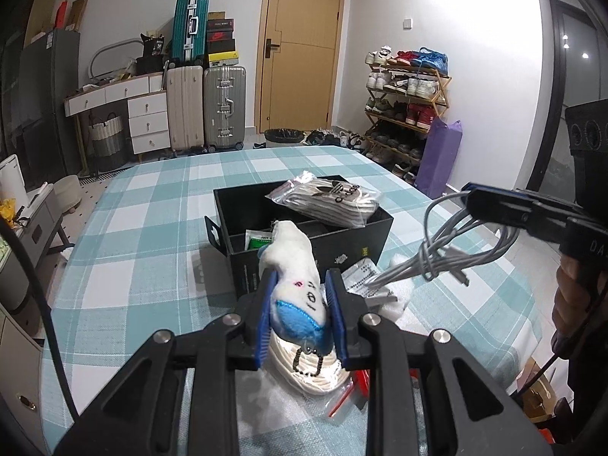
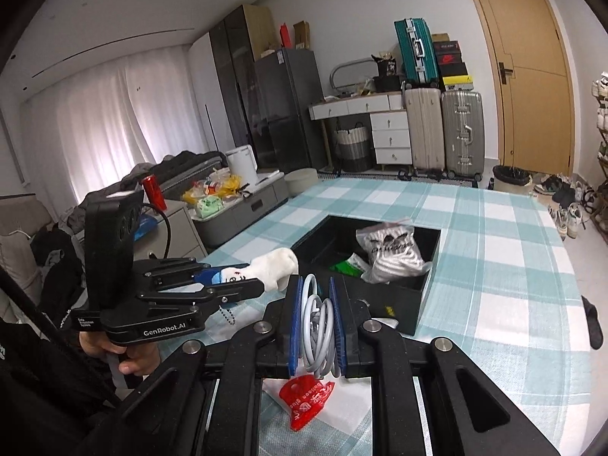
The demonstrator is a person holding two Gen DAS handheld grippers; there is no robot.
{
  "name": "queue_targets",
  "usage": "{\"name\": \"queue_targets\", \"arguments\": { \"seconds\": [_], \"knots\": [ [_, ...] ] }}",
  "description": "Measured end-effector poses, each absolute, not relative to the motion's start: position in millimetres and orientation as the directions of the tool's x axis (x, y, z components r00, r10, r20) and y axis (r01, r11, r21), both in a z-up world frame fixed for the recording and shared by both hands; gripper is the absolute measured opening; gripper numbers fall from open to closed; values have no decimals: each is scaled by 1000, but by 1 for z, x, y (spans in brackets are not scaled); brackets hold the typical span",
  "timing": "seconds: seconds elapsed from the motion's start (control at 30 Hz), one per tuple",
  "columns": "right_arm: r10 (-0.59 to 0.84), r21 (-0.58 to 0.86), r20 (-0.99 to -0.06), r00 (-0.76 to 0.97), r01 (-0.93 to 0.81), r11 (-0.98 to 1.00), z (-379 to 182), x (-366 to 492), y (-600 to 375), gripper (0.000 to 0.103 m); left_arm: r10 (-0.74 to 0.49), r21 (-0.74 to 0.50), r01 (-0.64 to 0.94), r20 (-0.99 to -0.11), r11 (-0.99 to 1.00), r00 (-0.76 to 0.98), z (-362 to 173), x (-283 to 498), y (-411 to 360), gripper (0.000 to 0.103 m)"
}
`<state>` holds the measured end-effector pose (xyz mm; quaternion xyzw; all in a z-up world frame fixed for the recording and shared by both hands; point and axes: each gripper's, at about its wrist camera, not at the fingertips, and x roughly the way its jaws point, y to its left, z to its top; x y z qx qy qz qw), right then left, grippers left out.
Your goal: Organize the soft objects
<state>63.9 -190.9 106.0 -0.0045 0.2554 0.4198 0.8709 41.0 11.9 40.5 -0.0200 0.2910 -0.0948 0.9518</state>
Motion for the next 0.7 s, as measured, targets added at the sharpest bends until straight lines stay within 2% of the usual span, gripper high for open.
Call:
{"name": "queue_targets", "arguments": {
  "seconds": [0.43,0.7],
  "knots": [
    [737,202,-366,569,-724,660,131,68,-199,14,-168,-92,141,-524,986,835,52,59,19,24],
    [723,190,-359,590,-712,676,139,81,-195,14,-158,-89,131,-516,987,842,60,73,20,24]
  ]
}}
